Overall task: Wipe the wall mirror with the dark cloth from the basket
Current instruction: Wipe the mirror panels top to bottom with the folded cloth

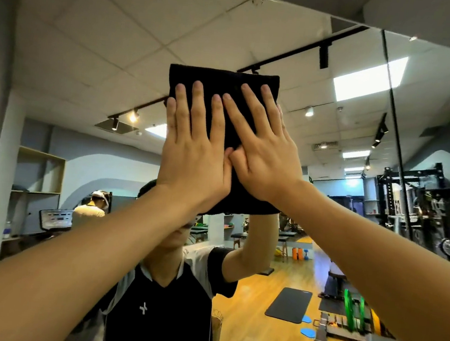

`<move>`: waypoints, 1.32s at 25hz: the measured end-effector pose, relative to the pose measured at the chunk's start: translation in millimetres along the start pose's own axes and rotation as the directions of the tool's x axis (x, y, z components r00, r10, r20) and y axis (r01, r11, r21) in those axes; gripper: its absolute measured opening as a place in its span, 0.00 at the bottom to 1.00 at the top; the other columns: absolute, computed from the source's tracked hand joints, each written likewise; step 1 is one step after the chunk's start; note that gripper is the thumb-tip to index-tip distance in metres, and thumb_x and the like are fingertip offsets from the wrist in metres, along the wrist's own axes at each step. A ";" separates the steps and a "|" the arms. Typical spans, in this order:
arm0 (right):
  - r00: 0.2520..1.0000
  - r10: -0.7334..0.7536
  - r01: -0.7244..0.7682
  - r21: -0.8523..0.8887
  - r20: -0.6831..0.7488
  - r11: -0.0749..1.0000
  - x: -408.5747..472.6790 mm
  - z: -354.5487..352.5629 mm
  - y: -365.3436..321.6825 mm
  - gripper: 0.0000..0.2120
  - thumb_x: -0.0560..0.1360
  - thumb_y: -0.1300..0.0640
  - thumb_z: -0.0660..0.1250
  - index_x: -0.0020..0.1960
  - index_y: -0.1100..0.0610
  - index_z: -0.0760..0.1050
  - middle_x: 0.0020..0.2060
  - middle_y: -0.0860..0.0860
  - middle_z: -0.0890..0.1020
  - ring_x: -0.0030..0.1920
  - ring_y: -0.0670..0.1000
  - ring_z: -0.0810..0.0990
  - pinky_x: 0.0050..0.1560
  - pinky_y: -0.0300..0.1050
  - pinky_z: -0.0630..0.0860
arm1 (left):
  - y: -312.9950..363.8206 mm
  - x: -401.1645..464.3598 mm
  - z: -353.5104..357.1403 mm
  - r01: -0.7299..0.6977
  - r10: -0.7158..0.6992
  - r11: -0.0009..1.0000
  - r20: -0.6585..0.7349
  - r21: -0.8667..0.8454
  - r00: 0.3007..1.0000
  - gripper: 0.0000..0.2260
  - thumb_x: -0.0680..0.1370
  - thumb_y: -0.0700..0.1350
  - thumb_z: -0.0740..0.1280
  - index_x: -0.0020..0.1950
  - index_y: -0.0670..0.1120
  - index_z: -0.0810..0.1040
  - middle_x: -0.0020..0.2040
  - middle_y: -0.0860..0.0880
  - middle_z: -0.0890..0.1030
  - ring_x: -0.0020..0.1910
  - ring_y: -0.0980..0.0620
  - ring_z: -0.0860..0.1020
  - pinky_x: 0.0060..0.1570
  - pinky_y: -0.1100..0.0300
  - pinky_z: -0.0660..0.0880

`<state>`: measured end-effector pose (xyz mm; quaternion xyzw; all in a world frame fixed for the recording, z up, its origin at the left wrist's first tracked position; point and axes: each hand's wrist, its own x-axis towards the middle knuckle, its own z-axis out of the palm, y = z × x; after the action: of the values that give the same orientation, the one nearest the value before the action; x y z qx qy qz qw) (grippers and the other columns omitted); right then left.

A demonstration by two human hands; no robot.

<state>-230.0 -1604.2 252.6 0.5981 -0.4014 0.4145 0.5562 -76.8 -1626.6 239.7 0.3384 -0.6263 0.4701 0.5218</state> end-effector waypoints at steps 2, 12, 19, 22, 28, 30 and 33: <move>1.000 0.002 -0.002 -0.001 0.001 1.000 -8.1 -4.7 23.7 0.33 0.79 0.45 0.51 0.84 0.51 0.55 0.83 0.56 0.54 0.83 0.60 0.45 0.82 0.62 0.51 | 24.6 6.1 6.1 0.008 -0.008 1.000 0.001 -0.006 1.000 0.35 0.80 0.57 0.46 0.82 0.39 0.46 0.81 0.32 0.44 0.80 0.31 0.42 0.79 0.37 0.42; 1.000 -0.003 0.003 0.001 -0.004 1.000 -38.3 -24.1 134.1 0.33 0.80 0.45 0.51 0.83 0.52 0.56 0.83 0.56 0.55 0.83 0.60 0.46 0.80 0.63 0.55 | 132.0 41.6 34.2 0.010 -0.010 1.000 0.009 0.010 1.000 0.35 0.81 0.57 0.46 0.82 0.39 0.44 0.81 0.31 0.43 0.80 0.30 0.42 0.79 0.37 0.41; 0.999 -0.026 0.026 0.015 -0.022 1.000 -52.7 -32.4 193.1 0.33 0.80 0.45 0.51 0.83 0.53 0.57 0.83 0.56 0.56 0.83 0.60 0.47 0.80 0.64 0.56 | 187.6 60.1 46.3 0.011 -0.011 1.000 0.010 0.026 1.000 0.35 0.80 0.57 0.43 0.82 0.39 0.44 0.81 0.31 0.44 0.80 0.29 0.42 0.79 0.36 0.42; 1.000 -0.026 0.026 0.014 -0.018 1.000 -57.1 -36.9 214.4 0.33 0.79 0.46 0.52 0.83 0.53 0.57 0.83 0.56 0.56 0.83 0.60 0.47 0.79 0.64 0.57 | 205.9 67.6 51.9 -0.001 0.001 1.000 0.003 0.026 1.000 0.35 0.80 0.57 0.43 0.82 0.38 0.45 0.81 0.31 0.45 0.80 0.29 0.43 0.79 0.36 0.43; 1.000 -0.004 0.004 0.011 -0.011 1.000 -69.6 -44.0 248.2 0.34 0.79 0.46 0.52 0.83 0.52 0.56 0.83 0.56 0.55 0.83 0.59 0.46 0.80 0.63 0.57 | 240.3 79.5 60.7 -0.021 0.021 0.999 0.005 0.043 1.000 0.35 0.80 0.57 0.44 0.82 0.38 0.46 0.81 0.31 0.46 0.80 0.29 0.44 0.79 0.36 0.45; 1.000 -0.004 0.004 0.001 -0.014 1.000 -75.0 -46.1 262.2 0.33 0.79 0.46 0.52 0.83 0.53 0.56 0.83 0.56 0.55 0.83 0.60 0.47 0.80 0.62 0.56 | 253.6 83.2 63.4 -0.031 0.031 0.999 0.001 0.043 1.000 0.35 0.80 0.57 0.44 0.82 0.38 0.47 0.81 0.31 0.47 0.80 0.29 0.45 0.79 0.36 0.45; 1.000 0.009 -0.009 0.001 -0.016 1.000 -80.0 -47.2 275.6 0.33 0.79 0.46 0.52 0.83 0.52 0.56 0.83 0.56 0.55 0.83 0.60 0.46 0.81 0.63 0.55 | 266.9 87.3 65.6 -0.042 0.042 0.998 0.012 0.041 0.999 0.35 0.79 0.57 0.43 0.82 0.38 0.47 0.81 0.31 0.47 0.80 0.29 0.45 0.79 0.36 0.44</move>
<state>-518.5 -1571.9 270.7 0.5935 -0.3993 0.4218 0.5571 -362.7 -1594.7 260.8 0.3384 -0.6262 0.4920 0.5012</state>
